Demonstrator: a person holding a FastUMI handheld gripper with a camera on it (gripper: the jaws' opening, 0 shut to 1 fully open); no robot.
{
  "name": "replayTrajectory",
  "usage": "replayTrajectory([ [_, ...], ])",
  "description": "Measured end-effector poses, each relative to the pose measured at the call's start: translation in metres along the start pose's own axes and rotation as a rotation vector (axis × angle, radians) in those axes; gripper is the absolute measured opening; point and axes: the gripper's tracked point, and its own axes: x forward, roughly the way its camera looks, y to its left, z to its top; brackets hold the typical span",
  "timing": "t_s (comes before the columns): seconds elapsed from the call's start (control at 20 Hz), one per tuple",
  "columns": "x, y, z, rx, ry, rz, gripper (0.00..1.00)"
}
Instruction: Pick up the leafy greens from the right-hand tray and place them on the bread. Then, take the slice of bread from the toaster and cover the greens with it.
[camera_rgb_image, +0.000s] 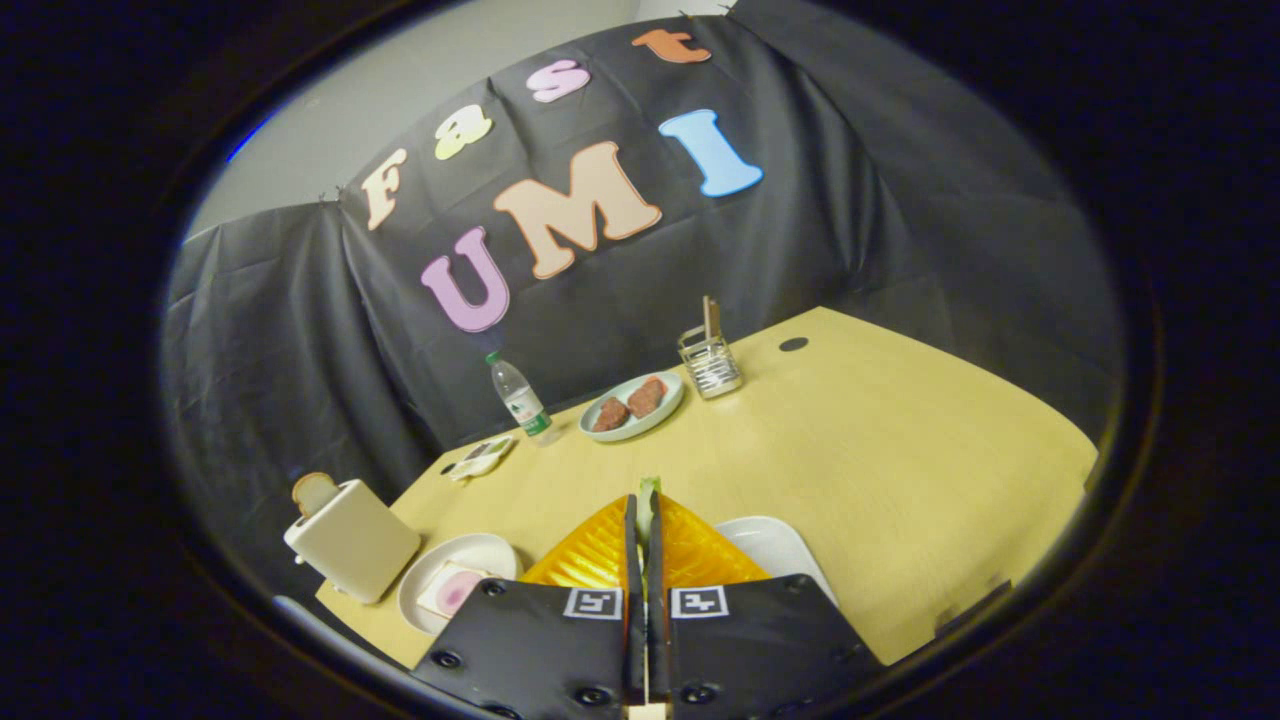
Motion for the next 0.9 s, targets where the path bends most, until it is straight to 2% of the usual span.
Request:
replayTrajectory([
  [0.45, 0.000, 0.122, -0.002, -0.020, -0.027, 0.159, 0.04],
  [0.75, -0.003, 0.218, -0.030, -0.055, 0.023, 0.298, 0.04],
  [0.9, -0.001, 0.251, -0.046, -0.068, 0.050, 0.337, 0.04],
])
